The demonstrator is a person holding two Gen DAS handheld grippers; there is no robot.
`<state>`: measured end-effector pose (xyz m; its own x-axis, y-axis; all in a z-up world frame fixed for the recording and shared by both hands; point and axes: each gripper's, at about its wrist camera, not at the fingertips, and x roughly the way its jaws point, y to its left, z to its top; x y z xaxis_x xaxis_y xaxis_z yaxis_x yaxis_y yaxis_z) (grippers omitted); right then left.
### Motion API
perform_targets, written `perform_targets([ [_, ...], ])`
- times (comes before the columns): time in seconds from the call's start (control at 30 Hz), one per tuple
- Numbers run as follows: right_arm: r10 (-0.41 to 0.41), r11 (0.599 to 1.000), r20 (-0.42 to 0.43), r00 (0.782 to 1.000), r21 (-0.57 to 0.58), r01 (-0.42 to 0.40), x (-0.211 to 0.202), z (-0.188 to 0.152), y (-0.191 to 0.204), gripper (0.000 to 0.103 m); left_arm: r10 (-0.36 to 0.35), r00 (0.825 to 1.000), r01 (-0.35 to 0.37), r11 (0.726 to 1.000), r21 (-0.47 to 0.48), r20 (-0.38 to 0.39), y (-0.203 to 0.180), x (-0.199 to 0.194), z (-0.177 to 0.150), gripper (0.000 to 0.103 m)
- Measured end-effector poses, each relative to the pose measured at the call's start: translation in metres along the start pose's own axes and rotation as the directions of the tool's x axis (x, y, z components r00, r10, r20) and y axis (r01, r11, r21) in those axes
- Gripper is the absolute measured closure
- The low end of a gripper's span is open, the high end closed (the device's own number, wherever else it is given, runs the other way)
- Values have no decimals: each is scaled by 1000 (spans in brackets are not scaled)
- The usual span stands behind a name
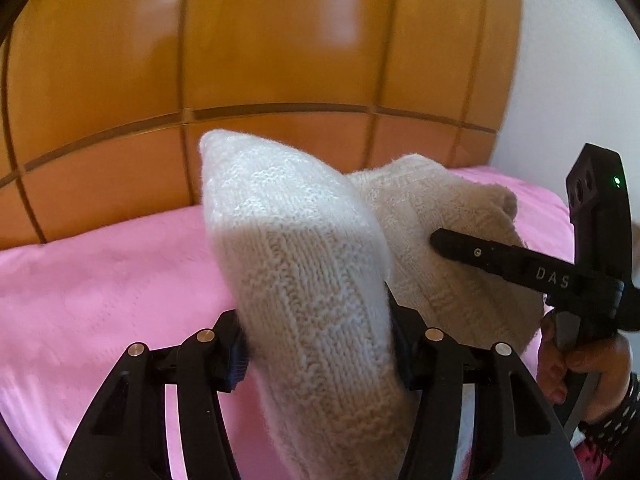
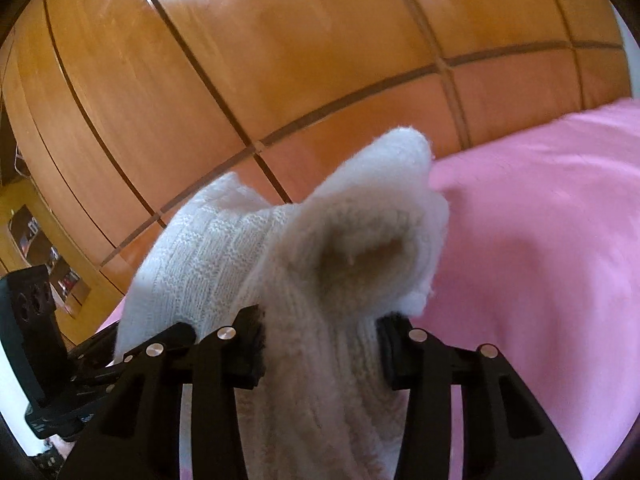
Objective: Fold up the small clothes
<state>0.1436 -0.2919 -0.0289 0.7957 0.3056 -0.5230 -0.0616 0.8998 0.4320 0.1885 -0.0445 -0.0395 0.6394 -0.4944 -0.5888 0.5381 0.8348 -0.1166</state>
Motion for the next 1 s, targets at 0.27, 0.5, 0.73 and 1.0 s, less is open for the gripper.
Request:
perform_targets([
  [0.27,-52,991,27,998,-119,55,91,36,15,63,107,994,-104,990,-92,32,51,44,28,48],
  [0.5,-252,967,-125,959,-74,245,154,27,-24,49,145,984,-164,963,-216,-102,97,112,13,35],
  [0.73,-290,953,-83,953,-114,280,145,26,-14,41,122,990,-138,944,-299,-73,109,98,-3,16],
  [1.0,-418,906,-11,909,-84,415,85,3,-16,15,221,974,-224,935,-276,-42,82,67,-24,13],
])
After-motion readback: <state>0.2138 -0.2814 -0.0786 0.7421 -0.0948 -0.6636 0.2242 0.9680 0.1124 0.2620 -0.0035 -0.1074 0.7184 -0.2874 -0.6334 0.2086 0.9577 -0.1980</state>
